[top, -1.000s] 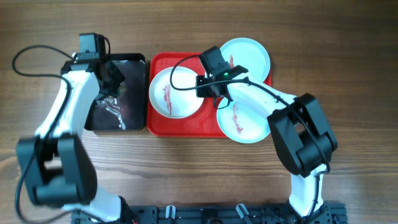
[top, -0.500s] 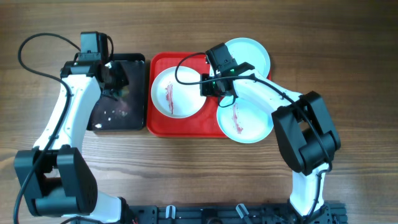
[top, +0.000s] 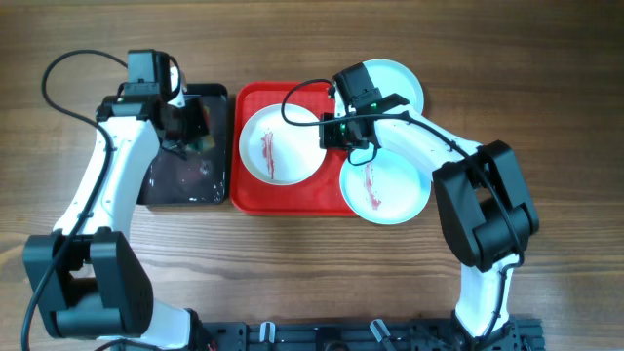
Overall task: Clean dirty plates on tray and stack at the side
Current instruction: 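Move the sponge with the left gripper onto the white plate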
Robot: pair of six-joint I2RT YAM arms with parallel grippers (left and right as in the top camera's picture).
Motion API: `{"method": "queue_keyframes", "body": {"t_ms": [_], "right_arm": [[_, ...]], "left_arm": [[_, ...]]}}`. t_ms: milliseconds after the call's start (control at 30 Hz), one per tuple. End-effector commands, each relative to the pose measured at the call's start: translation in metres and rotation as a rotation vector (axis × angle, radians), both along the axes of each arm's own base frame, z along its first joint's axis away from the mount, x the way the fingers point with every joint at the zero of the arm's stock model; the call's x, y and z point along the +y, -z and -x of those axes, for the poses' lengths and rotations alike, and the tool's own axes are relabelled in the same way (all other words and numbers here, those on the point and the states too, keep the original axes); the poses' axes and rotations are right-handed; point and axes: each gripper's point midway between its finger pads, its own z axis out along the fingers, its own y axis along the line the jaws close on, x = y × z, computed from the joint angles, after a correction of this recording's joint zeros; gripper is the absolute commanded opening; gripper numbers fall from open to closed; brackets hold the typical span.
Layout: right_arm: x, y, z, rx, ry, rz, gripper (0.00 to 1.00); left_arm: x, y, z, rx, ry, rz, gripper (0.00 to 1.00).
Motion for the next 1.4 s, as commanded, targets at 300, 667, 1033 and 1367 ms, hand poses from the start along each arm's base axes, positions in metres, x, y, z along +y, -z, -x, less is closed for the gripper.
{"method": "queue_keyframes", "body": {"t_ms": [300,667,1033,1367], "right_arm": [[0.006,0.004,0.001,0.016,-0.029,-0.018,0.04],[0.007,0.004,0.001,0.018,-0.03,-0.02,0.05],[0.007,0.004,0.001,0.018,-0.027,-0.021,0.04],[0.007,0.004,0.001,0.018,-0.027,-0.02,0.04]], "left_arm": [[-0.08,0.019,-0.011,-0.011,0.134,0.078,0.04],[-0.116,0.105,-0.007,0.135,0.214,0.072,0.04],[-0.18,0.117,0.046,0.306,0.425,0.312,0.04],[-0.136,0.132,0.024,0.265,0.249,0.062,0.04]]}}
